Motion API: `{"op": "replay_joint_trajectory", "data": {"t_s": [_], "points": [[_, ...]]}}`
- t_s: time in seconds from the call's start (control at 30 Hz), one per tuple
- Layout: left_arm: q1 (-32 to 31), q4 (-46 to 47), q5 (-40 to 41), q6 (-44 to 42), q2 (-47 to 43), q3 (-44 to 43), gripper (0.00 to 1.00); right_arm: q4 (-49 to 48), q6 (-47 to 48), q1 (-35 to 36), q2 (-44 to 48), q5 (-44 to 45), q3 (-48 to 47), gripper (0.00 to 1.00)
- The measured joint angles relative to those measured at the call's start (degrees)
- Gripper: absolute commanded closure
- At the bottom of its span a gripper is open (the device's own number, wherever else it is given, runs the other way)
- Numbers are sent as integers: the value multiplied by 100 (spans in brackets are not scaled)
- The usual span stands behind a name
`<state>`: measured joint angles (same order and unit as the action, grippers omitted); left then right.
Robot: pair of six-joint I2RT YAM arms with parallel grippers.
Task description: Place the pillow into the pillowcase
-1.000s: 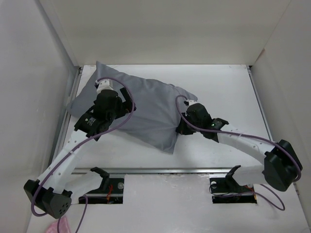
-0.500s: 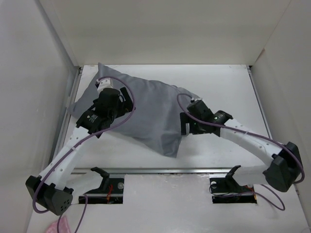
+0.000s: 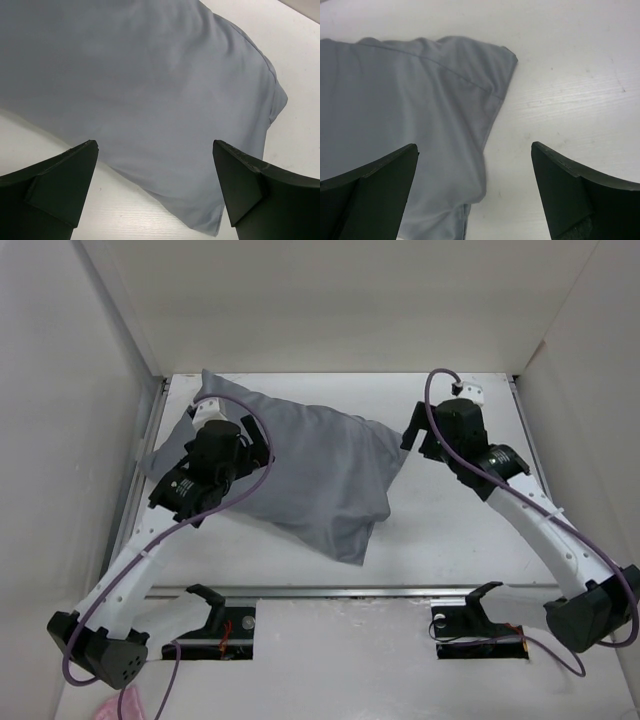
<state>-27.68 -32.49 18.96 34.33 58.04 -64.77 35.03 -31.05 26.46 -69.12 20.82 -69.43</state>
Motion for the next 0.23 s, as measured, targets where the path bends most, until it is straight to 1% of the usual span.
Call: {"op": "replay_joint_trajectory", "data": {"t_s": [0.23], "points": [[0,9,133,-2,0,0,0,-424,282,-24,-262,-4,-234,0]]}}
